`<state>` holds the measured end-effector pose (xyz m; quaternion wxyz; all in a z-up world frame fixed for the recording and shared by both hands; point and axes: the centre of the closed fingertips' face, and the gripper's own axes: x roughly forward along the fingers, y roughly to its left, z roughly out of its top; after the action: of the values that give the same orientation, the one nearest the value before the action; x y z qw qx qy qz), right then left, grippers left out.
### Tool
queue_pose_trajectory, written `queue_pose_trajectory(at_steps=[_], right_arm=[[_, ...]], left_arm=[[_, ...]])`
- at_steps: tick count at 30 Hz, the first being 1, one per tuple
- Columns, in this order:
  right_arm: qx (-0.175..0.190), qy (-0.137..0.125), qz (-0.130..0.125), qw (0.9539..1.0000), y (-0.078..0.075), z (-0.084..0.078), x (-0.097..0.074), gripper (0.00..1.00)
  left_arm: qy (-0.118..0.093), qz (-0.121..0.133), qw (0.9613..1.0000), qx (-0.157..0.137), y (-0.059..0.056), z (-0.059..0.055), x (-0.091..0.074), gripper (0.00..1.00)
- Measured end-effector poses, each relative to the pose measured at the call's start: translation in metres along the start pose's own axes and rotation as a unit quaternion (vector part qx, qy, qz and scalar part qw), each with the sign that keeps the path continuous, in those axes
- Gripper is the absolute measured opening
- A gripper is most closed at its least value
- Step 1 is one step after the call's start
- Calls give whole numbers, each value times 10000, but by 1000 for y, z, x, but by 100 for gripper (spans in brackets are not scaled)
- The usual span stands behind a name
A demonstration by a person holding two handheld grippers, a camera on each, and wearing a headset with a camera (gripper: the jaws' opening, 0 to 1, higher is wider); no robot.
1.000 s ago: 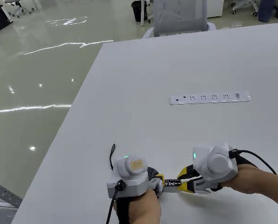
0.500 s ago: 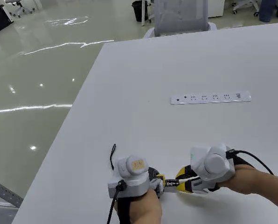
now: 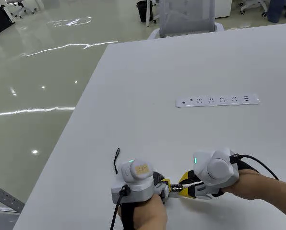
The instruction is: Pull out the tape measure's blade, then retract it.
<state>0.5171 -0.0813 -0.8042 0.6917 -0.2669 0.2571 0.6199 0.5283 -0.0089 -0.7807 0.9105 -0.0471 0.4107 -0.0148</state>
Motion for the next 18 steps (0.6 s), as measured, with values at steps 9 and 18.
queue_pose_trajectory(at_steps=[9, 18], right_arm=[[-3, -7, -3, 10000, 1, 4, 3, 13], [12, -8, 2, 10000, 1, 7, 7, 13]], left_arm=[[-15, -23, 10000, -23, 0, 0, 0, 55], [-19, -34, 10000, -22, 0, 0, 0, 55]])
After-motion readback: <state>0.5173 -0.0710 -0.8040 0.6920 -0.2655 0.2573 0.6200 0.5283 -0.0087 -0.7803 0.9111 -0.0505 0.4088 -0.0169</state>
